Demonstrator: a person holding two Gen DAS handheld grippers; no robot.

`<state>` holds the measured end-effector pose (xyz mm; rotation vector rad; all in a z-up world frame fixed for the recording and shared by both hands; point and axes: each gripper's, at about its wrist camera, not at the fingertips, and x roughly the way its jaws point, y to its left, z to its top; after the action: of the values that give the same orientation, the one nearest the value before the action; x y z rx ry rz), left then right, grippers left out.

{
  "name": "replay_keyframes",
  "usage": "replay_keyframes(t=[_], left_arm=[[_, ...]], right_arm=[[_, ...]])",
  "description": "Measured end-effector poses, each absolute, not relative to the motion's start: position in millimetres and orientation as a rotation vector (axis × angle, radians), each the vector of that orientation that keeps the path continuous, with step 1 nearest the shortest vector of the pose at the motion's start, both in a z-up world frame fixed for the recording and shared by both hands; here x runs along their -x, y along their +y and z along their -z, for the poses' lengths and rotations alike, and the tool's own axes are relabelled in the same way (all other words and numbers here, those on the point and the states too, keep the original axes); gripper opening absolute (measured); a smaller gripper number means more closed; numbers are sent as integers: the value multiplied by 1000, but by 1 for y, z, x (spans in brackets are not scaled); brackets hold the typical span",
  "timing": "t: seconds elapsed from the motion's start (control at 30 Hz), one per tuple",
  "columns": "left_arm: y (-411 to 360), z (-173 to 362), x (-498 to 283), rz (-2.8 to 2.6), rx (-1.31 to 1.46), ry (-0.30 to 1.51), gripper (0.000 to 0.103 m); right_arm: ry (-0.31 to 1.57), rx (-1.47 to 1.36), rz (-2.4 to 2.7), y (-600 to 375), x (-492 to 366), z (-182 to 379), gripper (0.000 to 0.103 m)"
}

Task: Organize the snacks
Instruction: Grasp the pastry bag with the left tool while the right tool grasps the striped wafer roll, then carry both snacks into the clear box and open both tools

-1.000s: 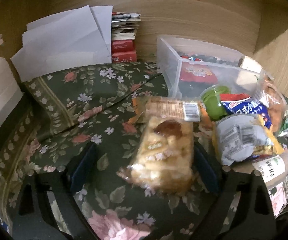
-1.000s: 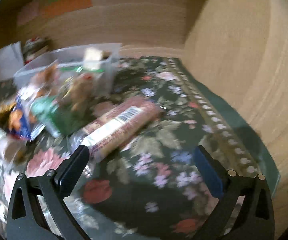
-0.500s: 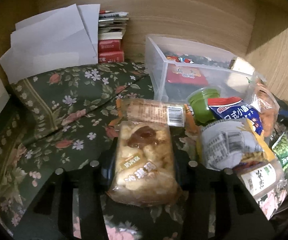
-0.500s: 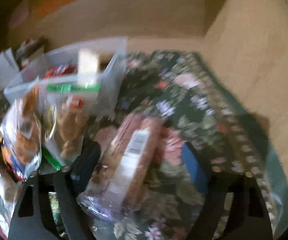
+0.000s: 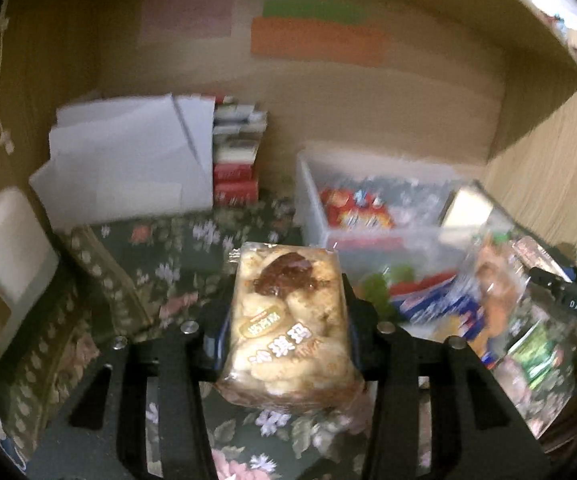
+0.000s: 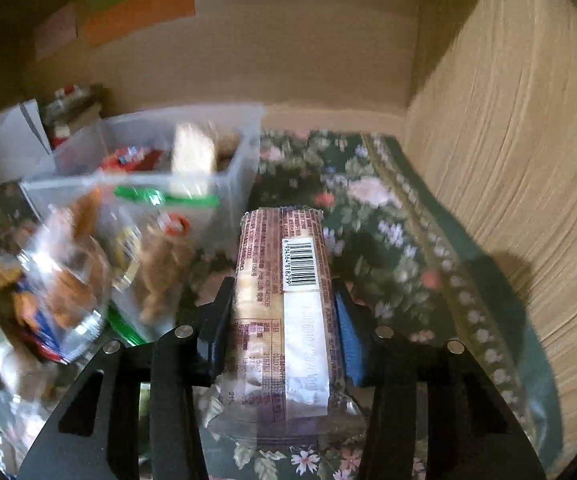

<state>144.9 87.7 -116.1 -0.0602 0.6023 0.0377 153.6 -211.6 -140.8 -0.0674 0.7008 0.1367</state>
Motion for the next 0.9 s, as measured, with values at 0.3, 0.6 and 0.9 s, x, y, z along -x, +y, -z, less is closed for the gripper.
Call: replay_keyframes(t=[0.3,0.6,0.9], left_arm=[[58,70,-159,4,29,493,45],[40,50,-189,55,41,480,45],[34,58,-237,88,70,552,45]], right_arm=[[528,50,-253,-191,-140,77,42],[423,75,-368,-159,-166,50,43],[488,99,-422,-128,-219,63,43]])
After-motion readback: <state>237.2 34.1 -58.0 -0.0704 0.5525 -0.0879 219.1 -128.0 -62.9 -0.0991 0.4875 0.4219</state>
